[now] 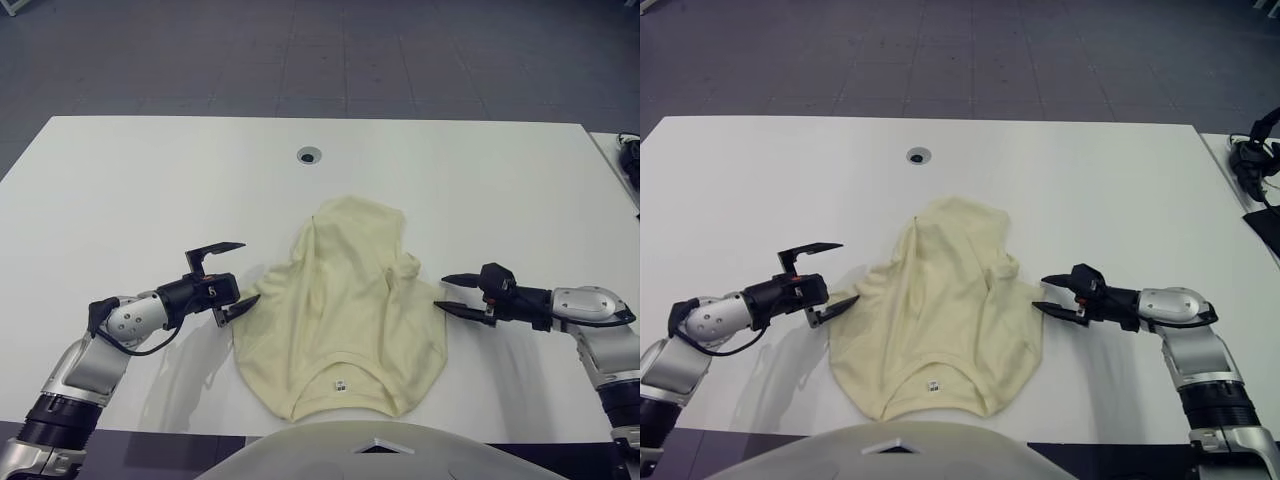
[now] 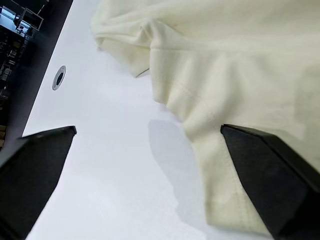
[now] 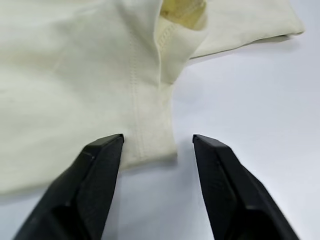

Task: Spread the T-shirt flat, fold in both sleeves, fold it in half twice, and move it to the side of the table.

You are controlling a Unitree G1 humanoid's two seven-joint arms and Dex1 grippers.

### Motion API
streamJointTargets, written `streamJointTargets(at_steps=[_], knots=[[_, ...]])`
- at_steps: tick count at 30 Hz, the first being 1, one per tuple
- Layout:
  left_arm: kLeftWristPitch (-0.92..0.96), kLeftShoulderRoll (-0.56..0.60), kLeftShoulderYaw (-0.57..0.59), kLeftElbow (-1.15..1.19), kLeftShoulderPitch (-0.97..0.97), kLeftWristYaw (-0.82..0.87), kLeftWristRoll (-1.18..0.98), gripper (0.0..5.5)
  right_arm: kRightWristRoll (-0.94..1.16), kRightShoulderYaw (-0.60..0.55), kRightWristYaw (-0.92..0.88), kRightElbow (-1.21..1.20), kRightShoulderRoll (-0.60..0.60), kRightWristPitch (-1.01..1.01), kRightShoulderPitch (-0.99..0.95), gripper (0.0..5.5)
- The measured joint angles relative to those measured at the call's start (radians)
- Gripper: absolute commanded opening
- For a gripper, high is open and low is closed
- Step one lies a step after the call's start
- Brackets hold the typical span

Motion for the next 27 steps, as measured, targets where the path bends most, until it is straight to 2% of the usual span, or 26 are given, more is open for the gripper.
streamJointTargets(at_steps=[12,20,27], knots=[[-0.029,0.003,0.002,-0.004,0.018,0.017,0.019,5.40,0.000,0.007,-0.004,0.001,0.007,-0.023,0.007,0.06],[-0.063,0.013,-0.002,0.010,0.032,0.039,0.038,5.40,0.013,-0.024,-0.008,-0.039,-0.002,-0.024,0.066,0.01],[-0.093,0.058,0.038,0.010,0.091,0.096,0.061,5.40,0.078,-0.153,0.034,-0.121,-0.068,-0.008,0.240,0.01]])
